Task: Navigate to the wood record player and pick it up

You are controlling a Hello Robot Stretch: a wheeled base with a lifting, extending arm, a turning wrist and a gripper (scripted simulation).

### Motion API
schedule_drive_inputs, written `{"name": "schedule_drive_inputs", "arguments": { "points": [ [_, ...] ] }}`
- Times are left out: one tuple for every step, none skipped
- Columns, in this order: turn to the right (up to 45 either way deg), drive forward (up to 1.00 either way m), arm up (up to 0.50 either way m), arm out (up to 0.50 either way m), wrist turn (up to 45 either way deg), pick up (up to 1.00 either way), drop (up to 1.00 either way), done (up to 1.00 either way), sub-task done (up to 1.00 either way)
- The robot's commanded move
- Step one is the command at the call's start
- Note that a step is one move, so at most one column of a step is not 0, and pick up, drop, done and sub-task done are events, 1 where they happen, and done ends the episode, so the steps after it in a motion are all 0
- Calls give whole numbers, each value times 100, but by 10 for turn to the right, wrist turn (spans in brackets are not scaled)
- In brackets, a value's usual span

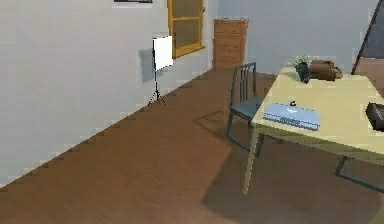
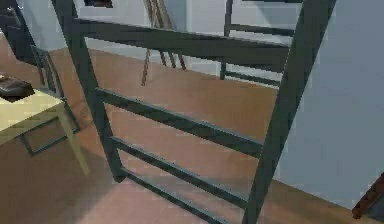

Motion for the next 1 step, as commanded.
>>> {"name": "schedule_drive_inputs", "arguments": {
  "points": [
    [0, 100, 0, 0, 0, 0, 0, 0, 0]
  ]
}}
